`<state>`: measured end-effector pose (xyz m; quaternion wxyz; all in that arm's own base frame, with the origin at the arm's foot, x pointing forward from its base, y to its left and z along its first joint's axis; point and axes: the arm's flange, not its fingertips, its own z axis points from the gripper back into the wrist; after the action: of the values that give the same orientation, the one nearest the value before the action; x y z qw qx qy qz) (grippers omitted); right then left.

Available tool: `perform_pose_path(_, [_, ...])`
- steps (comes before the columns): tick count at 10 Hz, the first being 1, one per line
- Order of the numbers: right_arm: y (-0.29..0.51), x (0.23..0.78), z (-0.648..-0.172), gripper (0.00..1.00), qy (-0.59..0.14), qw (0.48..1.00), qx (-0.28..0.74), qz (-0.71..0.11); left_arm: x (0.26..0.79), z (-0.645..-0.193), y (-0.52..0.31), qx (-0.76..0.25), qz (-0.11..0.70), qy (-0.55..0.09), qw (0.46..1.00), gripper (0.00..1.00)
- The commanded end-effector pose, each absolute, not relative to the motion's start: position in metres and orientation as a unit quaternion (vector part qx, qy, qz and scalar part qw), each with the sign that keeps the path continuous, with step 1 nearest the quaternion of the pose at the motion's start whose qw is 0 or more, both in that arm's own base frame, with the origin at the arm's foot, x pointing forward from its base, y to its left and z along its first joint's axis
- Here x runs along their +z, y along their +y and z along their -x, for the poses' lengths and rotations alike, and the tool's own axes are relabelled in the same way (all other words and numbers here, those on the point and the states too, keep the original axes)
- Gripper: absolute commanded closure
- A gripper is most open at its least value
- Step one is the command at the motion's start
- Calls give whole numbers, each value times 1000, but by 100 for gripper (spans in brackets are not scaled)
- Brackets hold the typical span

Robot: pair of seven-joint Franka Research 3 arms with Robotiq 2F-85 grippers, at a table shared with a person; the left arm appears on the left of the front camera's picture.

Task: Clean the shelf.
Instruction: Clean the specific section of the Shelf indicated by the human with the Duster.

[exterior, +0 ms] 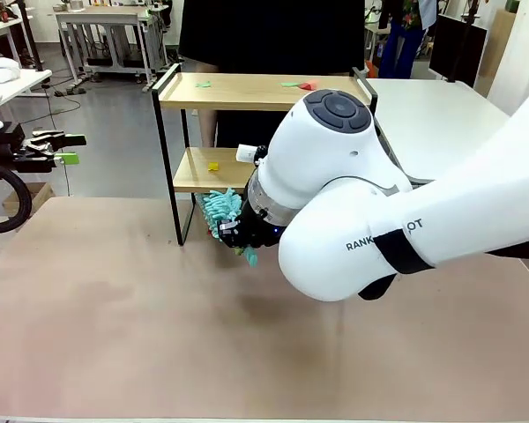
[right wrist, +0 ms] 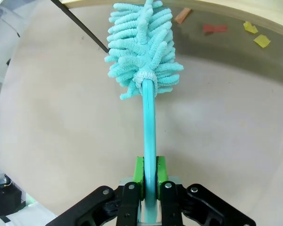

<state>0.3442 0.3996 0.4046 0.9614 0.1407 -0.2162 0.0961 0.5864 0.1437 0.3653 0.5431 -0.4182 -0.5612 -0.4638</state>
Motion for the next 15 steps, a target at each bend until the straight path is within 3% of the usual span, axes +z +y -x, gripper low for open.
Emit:
perform_pose_path(1, [393,410,-342,87,-224,960,100,-135,367,-585,143,-470,414,-561,541,0])
perform_pose_path(6, [447,387,-363,87,-222,965,11,-140,367,-585,143,-470,414,-561,541,0])
perform_pose_path(15, [520,369,-377,87,-247,961,-31,-121,367,-585,143,-470,414,-561,541,0])
